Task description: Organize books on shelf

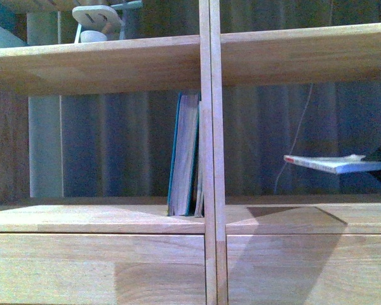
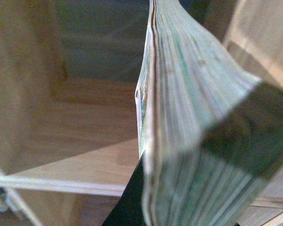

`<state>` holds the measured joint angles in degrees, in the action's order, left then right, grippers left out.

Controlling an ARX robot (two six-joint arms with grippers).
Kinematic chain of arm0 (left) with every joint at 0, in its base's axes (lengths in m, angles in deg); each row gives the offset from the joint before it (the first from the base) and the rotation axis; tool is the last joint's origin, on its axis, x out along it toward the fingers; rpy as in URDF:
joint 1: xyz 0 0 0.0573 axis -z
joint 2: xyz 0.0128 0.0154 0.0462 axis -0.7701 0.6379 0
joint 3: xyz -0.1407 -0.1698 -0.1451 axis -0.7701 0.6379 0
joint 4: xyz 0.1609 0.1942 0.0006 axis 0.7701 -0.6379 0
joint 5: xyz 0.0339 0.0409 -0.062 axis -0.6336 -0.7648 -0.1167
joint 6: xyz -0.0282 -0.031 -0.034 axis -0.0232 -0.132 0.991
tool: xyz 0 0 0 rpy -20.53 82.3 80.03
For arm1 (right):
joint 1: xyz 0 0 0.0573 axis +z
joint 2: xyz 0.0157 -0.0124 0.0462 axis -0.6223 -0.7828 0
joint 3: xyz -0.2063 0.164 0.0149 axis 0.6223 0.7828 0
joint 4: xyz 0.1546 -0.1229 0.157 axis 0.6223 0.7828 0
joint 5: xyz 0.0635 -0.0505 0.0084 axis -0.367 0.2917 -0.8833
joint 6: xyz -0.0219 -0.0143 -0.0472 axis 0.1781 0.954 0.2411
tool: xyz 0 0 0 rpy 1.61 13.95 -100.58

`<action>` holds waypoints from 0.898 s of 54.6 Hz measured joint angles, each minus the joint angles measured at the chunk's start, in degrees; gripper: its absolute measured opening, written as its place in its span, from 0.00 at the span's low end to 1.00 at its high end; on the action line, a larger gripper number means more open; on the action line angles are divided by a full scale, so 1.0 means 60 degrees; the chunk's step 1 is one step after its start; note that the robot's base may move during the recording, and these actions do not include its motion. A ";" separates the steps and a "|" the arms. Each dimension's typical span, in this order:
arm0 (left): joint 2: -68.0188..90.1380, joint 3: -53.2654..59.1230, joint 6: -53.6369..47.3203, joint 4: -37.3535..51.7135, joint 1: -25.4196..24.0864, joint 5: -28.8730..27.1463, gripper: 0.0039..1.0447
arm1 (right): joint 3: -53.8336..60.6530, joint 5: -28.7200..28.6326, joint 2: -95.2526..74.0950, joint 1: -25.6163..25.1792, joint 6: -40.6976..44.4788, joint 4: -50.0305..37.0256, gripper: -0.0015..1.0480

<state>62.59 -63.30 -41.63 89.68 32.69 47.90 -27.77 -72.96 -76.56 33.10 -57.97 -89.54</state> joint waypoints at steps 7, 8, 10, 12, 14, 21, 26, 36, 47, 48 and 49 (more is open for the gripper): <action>0.2200 -0.1617 0.1807 0.1479 0.0302 0.1042 0.94 | 0.0004 -0.0874 0.0739 -0.0091 -0.0007 -0.0332 0.07; 0.2375 -0.1763 0.1894 0.1588 0.0346 0.1104 0.94 | 0.0004 -0.0900 0.0780 -0.0087 -0.0007 -0.0375 0.07; 0.2863 -0.2182 0.2426 0.1909 0.0477 0.1253 0.94 | 0.0004 -0.1086 0.0900 -0.0080 -0.0004 -0.0488 0.07; 0.3362 -0.2637 0.2892 0.2226 0.0637 0.1377 0.94 | 0.0004 -0.1206 0.1002 -0.0055 0.0000 -0.0586 0.07; 0.3850 -0.3104 0.3311 0.2473 0.0812 0.1421 0.94 | 0.0004 -0.1286 0.1082 -0.0004 0.0018 -0.0681 0.07; 0.5723 -0.5089 0.4608 0.2510 0.1446 0.1308 0.94 | -0.0040 -0.1479 0.1224 0.0324 0.0240 -0.0849 0.07; 0.7078 -0.6572 0.5209 0.2299 0.1931 0.0896 0.94 | -0.0062 -0.1545 0.1228 0.0554 0.0397 -0.0852 0.07; 0.9020 -0.8670 0.6553 0.2473 0.2922 0.0685 0.94 | -0.0062 -0.1701 0.1228 0.0812 0.0634 -0.1053 0.07; 1.0010 -0.9843 0.7657 0.2860 0.4131 0.0168 0.94 | -0.0062 -0.1869 0.1228 0.1024 0.1053 -0.1249 0.07; 1.0065 -0.9919 0.7716 0.2863 0.4266 0.0117 0.94 | -0.0062 -0.1876 0.1228 0.1060 0.1089 -0.1282 0.07; 1.0102 -0.9945 0.7763 0.2867 0.4328 0.0102 0.94 | -0.0062 -0.1883 0.1228 0.1075 0.1115 -0.1297 0.07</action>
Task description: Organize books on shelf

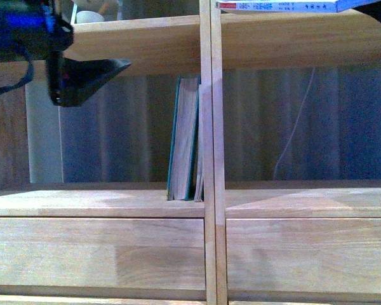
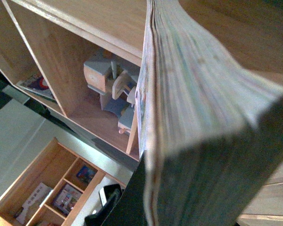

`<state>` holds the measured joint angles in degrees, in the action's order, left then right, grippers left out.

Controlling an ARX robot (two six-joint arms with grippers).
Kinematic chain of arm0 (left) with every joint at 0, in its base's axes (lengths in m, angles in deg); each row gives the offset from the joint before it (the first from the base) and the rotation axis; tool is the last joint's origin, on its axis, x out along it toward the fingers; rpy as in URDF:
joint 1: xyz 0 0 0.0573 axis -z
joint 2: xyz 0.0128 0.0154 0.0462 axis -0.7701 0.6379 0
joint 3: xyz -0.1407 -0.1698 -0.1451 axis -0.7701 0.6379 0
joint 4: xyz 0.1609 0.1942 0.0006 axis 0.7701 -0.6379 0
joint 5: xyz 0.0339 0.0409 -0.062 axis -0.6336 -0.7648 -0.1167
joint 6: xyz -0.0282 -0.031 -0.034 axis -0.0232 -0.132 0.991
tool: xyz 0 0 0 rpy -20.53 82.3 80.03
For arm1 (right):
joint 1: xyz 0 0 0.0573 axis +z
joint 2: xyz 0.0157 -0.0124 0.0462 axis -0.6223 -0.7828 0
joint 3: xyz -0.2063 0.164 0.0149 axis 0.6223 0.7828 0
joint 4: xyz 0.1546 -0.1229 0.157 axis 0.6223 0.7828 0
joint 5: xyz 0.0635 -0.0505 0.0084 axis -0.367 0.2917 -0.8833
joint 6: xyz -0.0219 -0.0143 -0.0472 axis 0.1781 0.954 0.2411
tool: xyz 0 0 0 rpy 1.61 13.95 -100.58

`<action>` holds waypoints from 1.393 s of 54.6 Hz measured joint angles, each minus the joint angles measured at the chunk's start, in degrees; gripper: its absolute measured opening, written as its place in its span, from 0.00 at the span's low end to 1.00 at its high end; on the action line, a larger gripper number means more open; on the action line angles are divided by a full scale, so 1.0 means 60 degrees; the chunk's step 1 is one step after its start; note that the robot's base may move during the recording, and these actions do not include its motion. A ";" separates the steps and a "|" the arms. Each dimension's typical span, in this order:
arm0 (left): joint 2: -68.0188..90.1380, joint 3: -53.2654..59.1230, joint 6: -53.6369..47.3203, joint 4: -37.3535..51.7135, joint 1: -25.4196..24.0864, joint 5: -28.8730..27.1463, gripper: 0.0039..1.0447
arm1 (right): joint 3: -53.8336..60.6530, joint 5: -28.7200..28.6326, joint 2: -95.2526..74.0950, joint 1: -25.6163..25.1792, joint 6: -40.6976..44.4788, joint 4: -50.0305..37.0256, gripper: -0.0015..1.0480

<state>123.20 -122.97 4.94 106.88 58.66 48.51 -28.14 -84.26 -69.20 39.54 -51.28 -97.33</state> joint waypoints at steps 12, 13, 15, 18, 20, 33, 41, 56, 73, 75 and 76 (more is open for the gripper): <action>0.0565 -0.0291 0.0353 0.0586 0.1701 -0.0168 0.94 | 0.0102 -0.0463 0.0058 0.0652 0.0368 -0.0397 0.07; 0.0601 -0.0291 0.0357 0.0652 0.1821 -0.0171 0.94 | 0.0142 -0.0495 0.0091 0.0699 0.0372 -0.0415 0.07; 0.0656 -0.0313 0.0379 0.0750 0.1985 -0.0171 0.94 | 0.0222 -0.0532 0.0146 0.0765 0.0372 -0.0470 0.07; 0.0710 -0.0350 0.0408 0.0889 0.2175 -0.0204 0.94 | 0.0350 -0.0634 0.0229 0.0841 0.0372 -0.0525 0.07; 0.0739 -0.0368 0.0408 0.0984 0.2280 -0.0248 0.94 | 0.0448 -0.0707 0.0306 0.0889 0.0375 -0.0550 0.07; 0.0863 -0.0597 0.0412 0.1104 0.2488 -0.0535 0.94 | 0.1016 -0.1067 0.0659 0.1082 0.0364 -0.0758 0.07; 0.0867 -0.0667 0.0051 0.0845 0.2524 -0.0845 0.73 | 0.1184 -0.1169 0.0758 0.1253 0.0361 -0.0903 0.07; 0.0867 -0.0667 -0.0076 0.1220 0.2626 -0.0892 0.38 | 0.1293 -0.1151 0.0754 0.1428 0.0364 -0.1300 0.07; 0.0372 -0.0277 0.0379 0.1996 0.1963 -0.1508 0.06 | 0.1464 -0.1282 0.0812 0.0856 0.0914 -0.0984 0.61; 0.0204 -0.0142 0.0240 0.1902 0.1800 -0.1643 0.06 | 0.1494 -0.1264 0.0823 0.0765 0.0958 -0.0962 0.66; 0.0076 -0.0047 0.0138 0.1821 0.1683 -0.1712 0.06 | 0.1512 -0.1264 0.0838 0.0681 0.0987 -0.0903 0.69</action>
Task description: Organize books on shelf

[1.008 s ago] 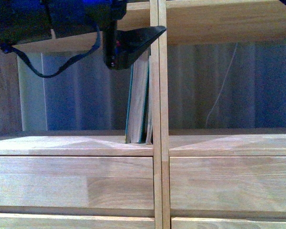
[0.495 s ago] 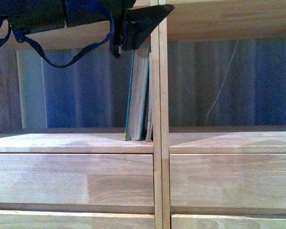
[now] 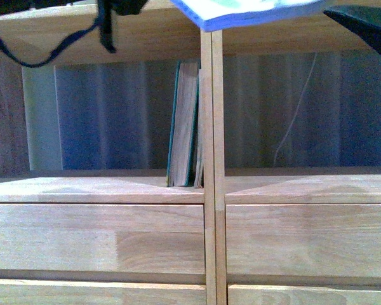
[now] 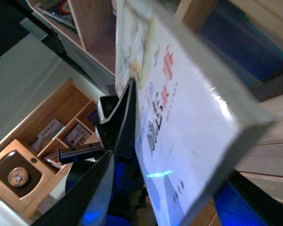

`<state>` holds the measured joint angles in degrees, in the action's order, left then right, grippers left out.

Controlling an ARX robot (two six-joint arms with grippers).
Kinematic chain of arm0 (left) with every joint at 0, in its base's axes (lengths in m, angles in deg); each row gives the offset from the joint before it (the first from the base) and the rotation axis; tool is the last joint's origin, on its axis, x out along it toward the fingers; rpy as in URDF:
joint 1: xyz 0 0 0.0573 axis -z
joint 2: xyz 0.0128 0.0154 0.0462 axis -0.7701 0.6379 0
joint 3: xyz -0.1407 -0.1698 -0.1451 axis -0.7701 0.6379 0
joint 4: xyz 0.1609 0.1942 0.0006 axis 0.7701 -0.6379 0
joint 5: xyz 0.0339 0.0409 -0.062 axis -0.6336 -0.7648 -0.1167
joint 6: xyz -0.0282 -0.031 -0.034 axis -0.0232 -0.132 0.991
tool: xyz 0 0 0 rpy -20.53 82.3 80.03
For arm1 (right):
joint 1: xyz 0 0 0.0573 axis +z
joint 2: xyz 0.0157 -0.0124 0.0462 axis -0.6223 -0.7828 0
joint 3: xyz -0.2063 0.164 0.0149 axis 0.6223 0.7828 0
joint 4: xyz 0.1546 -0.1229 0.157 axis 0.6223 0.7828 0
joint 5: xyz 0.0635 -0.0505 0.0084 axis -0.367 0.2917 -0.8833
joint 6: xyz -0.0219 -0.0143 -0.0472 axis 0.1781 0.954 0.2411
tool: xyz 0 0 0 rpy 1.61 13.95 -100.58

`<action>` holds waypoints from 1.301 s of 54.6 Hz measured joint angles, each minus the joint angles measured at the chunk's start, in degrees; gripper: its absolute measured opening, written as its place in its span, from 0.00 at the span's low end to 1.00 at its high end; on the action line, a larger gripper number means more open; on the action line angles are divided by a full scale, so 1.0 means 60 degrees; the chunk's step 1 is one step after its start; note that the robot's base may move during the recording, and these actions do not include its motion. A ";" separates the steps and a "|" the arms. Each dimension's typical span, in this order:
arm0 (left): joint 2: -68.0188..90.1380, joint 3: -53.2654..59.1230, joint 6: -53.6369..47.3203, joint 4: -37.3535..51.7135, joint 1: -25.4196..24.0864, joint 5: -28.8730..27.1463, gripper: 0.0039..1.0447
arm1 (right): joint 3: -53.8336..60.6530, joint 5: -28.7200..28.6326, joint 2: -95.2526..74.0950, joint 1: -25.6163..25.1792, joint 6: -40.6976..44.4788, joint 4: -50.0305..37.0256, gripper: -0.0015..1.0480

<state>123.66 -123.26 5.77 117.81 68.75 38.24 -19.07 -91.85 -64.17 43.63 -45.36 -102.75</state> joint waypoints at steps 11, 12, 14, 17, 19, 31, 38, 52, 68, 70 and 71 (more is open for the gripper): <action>-0.1020 0.0699 -0.2663 -0.2189 -0.0954 -0.1177 0.06 | 0.0743 -0.0754 0.0463 -0.1574 0.0080 0.0091 0.95; -0.1035 0.0732 -0.2896 -0.2299 -0.0994 -0.1264 0.06 | 0.0780 -0.0772 0.0514 -0.1694 0.0135 0.0113 0.94; -0.1042 0.0834 -0.3996 -0.2634 -0.1144 -0.1621 0.06 | 0.0936 -0.0776 0.0718 -0.2157 0.0321 0.0240 0.93; -0.0885 0.0907 -0.5231 -0.2812 -0.1341 -0.1898 0.06 | 0.1104 -0.0969 0.1020 -0.2739 0.0641 0.0459 0.93; -0.0725 0.0907 -0.5905 -0.2911 -0.1461 -0.2036 0.06 | 0.1195 -0.0878 0.1242 -0.3085 0.0976 0.0707 0.93; 0.0725 0.0204 -0.8746 -0.3082 -0.2222 -0.2903 0.06 | 0.1479 -0.0852 0.2335 -0.4328 0.3639 0.1596 0.93; 0.1548 -0.0736 -0.9683 -0.3122 -0.2535 -0.3297 0.06 | 0.1486 -0.0929 0.2353 -0.4335 0.4135 0.1617 0.93; 0.2550 -0.2393 -1.0178 -0.3162 -0.2510 -0.3034 0.06 | 0.1486 -0.0925 0.2350 -0.4339 0.4364 0.1617 0.93; 0.3774 -0.3559 -1.0750 -0.3300 -0.2200 -0.3257 0.06 | 0.1486 -0.0925 0.2350 -0.4339 0.4379 0.1617 0.93; 0.3978 -0.3738 -1.0750 -0.3319 -0.2204 -0.3242 0.06 | 0.1421 -0.0466 0.2433 -0.4258 0.4870 0.2084 0.91; 0.4076 -0.3825 -1.0750 -0.3319 -0.2204 -0.3246 0.06 | 0.1293 0.0164 0.2557 -0.4124 0.5315 0.2863 0.88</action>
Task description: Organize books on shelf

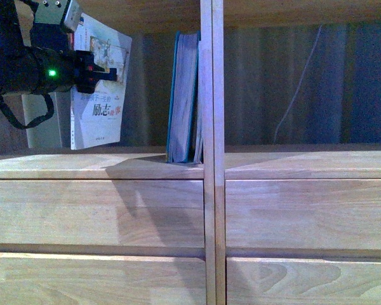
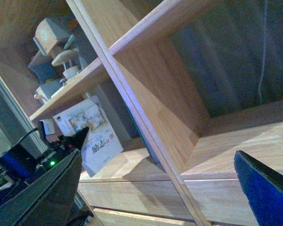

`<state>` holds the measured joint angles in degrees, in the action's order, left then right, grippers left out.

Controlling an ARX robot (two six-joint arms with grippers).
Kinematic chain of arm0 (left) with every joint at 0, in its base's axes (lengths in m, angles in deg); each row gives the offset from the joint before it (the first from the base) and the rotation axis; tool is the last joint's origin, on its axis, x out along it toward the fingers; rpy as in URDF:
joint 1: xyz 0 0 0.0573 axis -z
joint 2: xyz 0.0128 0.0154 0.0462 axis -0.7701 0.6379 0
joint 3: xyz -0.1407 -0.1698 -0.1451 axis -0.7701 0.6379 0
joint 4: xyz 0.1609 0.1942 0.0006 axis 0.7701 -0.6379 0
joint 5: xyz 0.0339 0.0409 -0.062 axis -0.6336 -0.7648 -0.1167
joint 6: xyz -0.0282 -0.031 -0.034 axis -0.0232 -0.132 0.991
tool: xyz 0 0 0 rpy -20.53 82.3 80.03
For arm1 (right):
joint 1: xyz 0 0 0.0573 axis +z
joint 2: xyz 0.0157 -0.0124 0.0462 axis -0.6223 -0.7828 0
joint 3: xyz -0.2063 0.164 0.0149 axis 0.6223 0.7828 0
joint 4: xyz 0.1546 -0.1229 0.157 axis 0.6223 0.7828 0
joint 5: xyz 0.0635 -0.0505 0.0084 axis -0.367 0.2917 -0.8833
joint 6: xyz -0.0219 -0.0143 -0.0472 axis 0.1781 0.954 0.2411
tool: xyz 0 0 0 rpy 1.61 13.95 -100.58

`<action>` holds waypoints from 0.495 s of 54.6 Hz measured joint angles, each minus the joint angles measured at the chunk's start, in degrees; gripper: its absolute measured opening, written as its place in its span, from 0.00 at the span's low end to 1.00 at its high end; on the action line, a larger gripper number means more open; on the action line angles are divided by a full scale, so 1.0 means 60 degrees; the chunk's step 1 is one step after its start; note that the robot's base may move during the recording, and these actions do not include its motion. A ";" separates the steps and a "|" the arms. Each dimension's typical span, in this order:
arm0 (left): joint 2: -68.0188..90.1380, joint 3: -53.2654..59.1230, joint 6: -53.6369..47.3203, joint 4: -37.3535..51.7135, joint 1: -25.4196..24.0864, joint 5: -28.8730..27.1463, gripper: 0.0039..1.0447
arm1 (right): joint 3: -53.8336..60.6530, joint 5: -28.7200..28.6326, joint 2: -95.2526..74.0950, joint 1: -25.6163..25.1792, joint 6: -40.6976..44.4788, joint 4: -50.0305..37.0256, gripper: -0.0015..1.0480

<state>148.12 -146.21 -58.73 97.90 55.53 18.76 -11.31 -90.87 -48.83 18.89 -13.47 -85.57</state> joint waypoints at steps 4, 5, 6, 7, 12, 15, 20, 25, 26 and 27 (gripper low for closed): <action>0.0226 -0.0226 0.0000 0.0000 0.0000 0.0036 0.06 | -0.0102 0.1661 0.0503 0.0357 0.1745 0.2186 0.79; 0.0266 -0.0262 0.0000 0.0000 0.0000 0.0047 0.06 | -0.0055 0.1865 0.0608 0.0415 0.2062 0.2495 0.77; 0.0350 -0.0372 0.0000 0.0000 0.0000 0.0149 0.06 | 0.0168 0.2353 0.0892 0.0576 0.2958 0.3180 0.72; 0.0412 -0.0452 0.0000 0.0000 0.0000 0.0197 0.06 | 0.0368 0.2597 0.1067 0.0674 0.3508 0.3453 0.69; 0.0699 -0.0936 -0.0015 0.0015 0.0033 0.0251 0.06 | 0.1392 0.3166 0.1614 0.1064 0.5224 0.3475 0.54; 0.0943 -0.1395 -0.0069 0.0015 0.0084 0.0233 0.06 | 0.2113 0.3421 0.1949 0.1319 0.5836 0.3260 0.43; 0.1541 -0.2368 -0.0168 -0.0138 0.0160 0.0106 0.06 | 0.2969 0.3752 0.2521 0.1668 0.6258 0.2951 0.24; 0.2401 -0.3570 -0.0291 -0.0543 0.0175 -0.0095 0.06 | 0.3719 0.4062 0.3045 0.1985 0.6390 0.2739 0.04; 0.2565 -0.3770 -0.0324 -0.0623 0.0186 -0.0120 0.06 | 0.3840 0.4109 0.3129 0.2029 0.6415 0.2725 0.02; 0.2648 -0.3872 -0.0342 -0.0667 0.0189 -0.0135 0.06 | 0.3891 0.4135 0.3166 0.2051 0.6451 0.2718 0.03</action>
<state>164.01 -169.44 -60.78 93.90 56.67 17.95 12.03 -66.06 -29.83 31.19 25.24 -69.26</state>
